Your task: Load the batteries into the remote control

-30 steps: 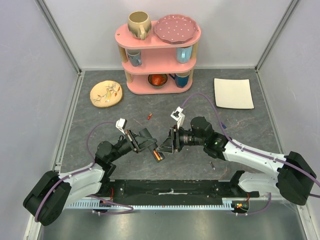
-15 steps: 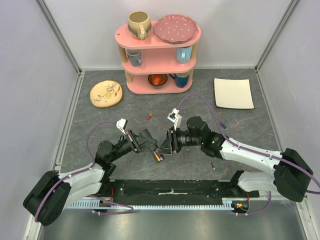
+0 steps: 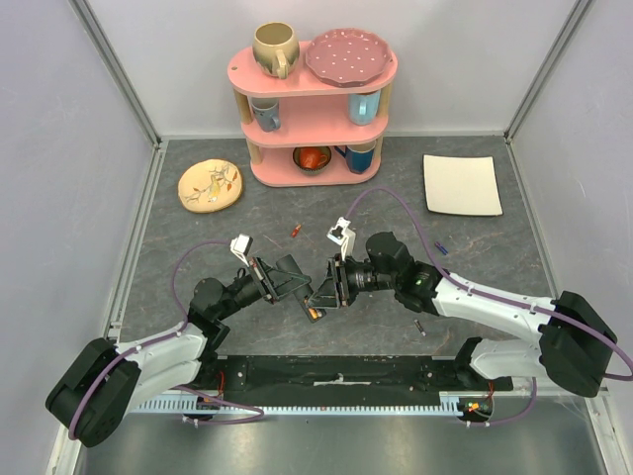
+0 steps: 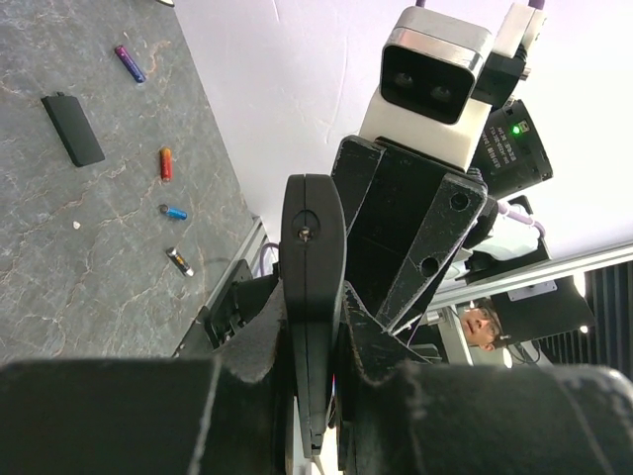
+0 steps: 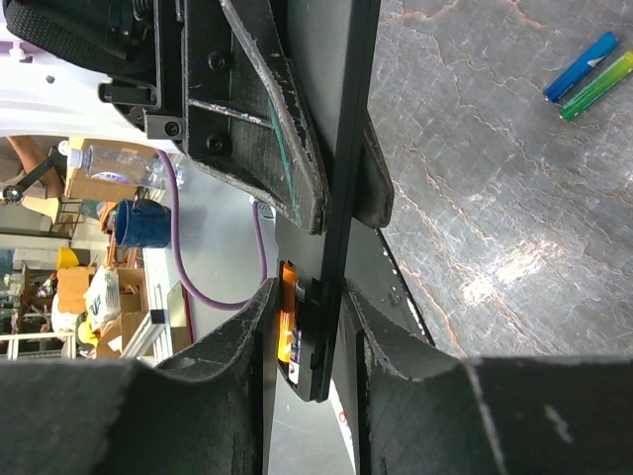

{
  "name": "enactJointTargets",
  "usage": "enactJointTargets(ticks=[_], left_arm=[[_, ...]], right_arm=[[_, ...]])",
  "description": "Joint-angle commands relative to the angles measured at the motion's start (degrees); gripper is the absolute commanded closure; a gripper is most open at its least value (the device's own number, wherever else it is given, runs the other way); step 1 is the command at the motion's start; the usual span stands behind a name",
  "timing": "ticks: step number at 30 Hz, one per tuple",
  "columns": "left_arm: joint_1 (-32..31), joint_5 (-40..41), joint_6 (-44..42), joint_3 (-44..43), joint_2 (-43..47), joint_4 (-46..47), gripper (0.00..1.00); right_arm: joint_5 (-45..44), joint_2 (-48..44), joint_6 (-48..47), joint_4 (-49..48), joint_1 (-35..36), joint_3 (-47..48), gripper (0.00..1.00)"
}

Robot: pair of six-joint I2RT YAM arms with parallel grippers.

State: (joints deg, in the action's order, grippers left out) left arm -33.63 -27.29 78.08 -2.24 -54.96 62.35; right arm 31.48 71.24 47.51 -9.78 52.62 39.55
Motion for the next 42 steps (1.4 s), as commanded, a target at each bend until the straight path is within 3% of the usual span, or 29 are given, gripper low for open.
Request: enactJointTargets(ticks=[1,10,14,17,32,35,42], left_arm=[[-0.3,-0.3,-1.1,-2.7,0.9,3.3,0.98],[-0.3,-0.3,-0.9,-2.9,1.3,3.2,0.98],[-0.3,-0.3,-1.3,-2.7,1.2,2.9,0.98],[-0.3,-0.2,-1.4,-2.5,1.1,2.9,0.98],[-0.3,-0.2,-2.4,-3.4,1.2,1.2,0.98],[-0.3,0.0,-3.5,-3.3,0.9,0.0,0.98],[-0.2,0.4,-5.0,-2.8,-0.2,-0.9,0.98]], right_arm=[[-0.5,0.7,-0.4,-0.1,0.1,0.7,0.65],[-2.2,1.8,-1.1,2.6,0.4,1.7,0.71],[-2.9,0.4,-0.7,2.4,0.3,2.0,0.55],[-3.1,-0.9,0.0,2.3,0.3,2.1,0.51],[-0.4,-2.8,0.1,1.8,0.2,-0.5,0.48],[-1.8,-4.6,-2.2,4.9,-0.8,2.5,0.43],[-3.8,-8.2,-11.8,23.2,-4.0,15.1,0.36]])
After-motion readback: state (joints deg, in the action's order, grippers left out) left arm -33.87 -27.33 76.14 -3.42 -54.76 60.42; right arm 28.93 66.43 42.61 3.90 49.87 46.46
